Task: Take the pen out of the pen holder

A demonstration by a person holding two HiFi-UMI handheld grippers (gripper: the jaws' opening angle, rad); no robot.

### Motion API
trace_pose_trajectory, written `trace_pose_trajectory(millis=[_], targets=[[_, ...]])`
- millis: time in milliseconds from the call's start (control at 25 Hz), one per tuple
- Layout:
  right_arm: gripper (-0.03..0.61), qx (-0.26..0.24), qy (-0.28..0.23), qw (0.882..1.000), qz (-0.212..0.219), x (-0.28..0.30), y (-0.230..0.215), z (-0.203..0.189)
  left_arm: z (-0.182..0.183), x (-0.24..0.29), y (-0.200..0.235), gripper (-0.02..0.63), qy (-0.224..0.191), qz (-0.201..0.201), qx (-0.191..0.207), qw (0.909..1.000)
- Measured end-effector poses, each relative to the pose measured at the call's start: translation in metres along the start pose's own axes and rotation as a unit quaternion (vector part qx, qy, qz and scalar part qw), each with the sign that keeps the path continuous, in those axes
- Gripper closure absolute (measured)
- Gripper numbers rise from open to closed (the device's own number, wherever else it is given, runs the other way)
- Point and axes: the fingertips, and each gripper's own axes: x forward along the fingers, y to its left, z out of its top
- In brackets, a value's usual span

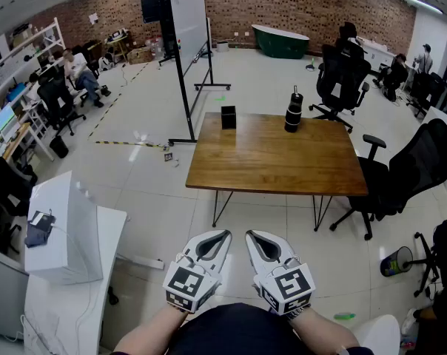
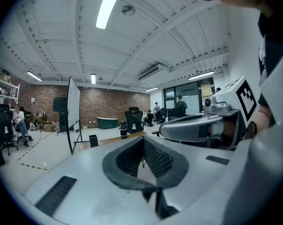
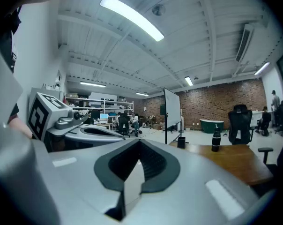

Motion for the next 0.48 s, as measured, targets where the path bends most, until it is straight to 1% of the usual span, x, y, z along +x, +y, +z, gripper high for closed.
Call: trace_pose_trajectory(millis=[480], targets=[[0.578, -0.004, 0.002, 1.000, 0.017, -0.022, -0.028, -0.005, 0.006, 0.022, -0.022, 0.609, -0.002, 0.020, 0.000, 0.9998]])
